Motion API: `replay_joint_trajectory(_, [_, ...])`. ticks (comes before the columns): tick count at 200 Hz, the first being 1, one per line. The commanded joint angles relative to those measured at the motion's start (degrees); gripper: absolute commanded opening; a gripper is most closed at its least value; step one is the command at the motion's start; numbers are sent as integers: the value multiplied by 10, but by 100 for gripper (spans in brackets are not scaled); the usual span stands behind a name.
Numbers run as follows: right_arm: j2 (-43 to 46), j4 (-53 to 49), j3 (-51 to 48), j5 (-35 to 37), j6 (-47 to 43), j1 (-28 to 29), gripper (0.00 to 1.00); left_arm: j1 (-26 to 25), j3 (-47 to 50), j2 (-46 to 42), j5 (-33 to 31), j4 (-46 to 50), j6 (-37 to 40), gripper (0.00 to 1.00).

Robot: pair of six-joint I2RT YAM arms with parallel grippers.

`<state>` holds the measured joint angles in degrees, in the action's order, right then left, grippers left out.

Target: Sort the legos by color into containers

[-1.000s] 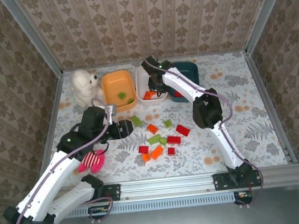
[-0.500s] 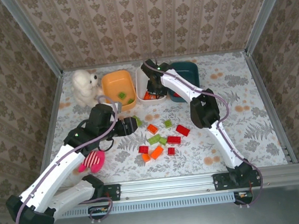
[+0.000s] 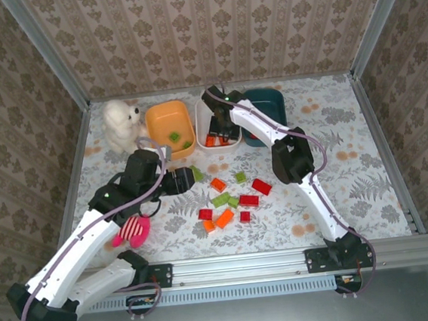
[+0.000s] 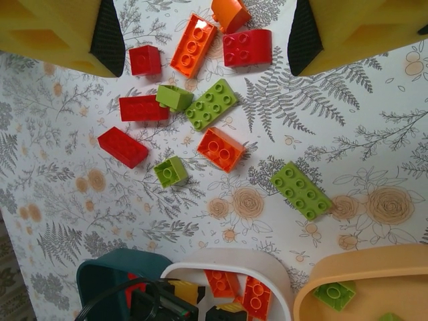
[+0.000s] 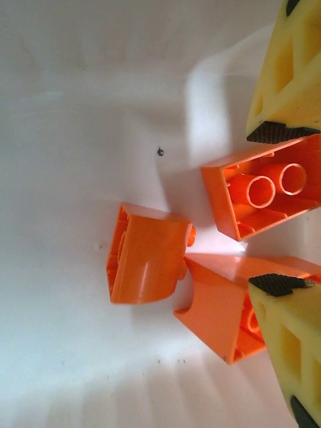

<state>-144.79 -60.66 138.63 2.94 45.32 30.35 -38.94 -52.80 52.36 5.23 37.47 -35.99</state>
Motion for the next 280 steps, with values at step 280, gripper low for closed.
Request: replay_joint_trajectory(280, [980, 104, -849, -42, -51, 105, 69, -134, -383, 579, -90, 120, -164, 63])
